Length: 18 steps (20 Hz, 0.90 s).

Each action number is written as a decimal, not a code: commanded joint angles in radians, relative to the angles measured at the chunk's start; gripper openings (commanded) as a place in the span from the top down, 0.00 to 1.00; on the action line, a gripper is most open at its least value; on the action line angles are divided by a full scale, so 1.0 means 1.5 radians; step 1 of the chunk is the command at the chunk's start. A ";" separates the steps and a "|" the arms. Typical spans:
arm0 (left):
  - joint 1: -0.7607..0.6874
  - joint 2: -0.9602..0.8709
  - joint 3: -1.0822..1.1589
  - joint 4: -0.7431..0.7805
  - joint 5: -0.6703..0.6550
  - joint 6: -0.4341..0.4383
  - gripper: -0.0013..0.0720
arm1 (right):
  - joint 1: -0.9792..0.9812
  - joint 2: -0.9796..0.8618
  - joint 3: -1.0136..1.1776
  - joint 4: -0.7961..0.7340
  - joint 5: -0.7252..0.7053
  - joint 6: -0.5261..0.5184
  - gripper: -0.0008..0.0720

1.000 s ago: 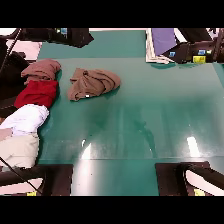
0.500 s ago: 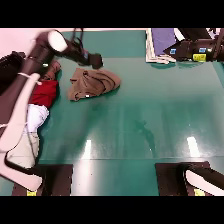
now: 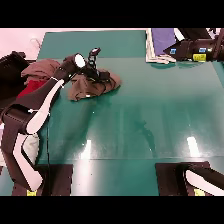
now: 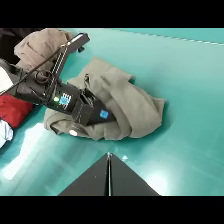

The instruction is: Fold the shirts.

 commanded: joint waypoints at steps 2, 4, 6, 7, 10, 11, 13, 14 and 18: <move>0.003 0.022 0.063 0.006 -0.018 0.004 0.94 | 0.000 0.016 0.001 0.001 -0.017 0.000 0.97; 0.010 0.060 0.136 0.021 -0.037 0.007 0.94 | 0.000 0.044 0.001 0.001 -0.043 0.000 0.97; 0.012 0.148 0.159 0.023 -0.018 0.053 0.94 | 0.000 0.084 0.001 0.000 -0.071 0.000 0.97; 0.008 0.196 0.159 0.023 -0.016 0.081 0.94 | 0.000 0.103 0.001 0.000 -0.084 0.000 0.97; -0.016 0.325 0.158 0.024 -0.067 0.151 0.94 | 0.000 0.152 0.001 -0.001 -0.101 0.000 0.97; -0.030 0.351 0.158 0.023 -0.093 0.164 0.94 | 0.000 0.165 0.001 -0.001 -0.101 0.000 0.97; -0.067 0.384 0.147 0.024 -0.132 0.180 0.94 | 0.000 0.183 0.001 -0.001 -0.102 0.000 0.97; -0.089 0.394 0.126 0.024 -0.138 0.180 0.94 | 0.000 0.190 0.001 -0.001 -0.102 0.000 0.97; -0.169 0.388 0.004 0.023 -0.146 0.216 0.78 | 0.000 0.206 0.001 -0.001 -0.101 0.000 0.97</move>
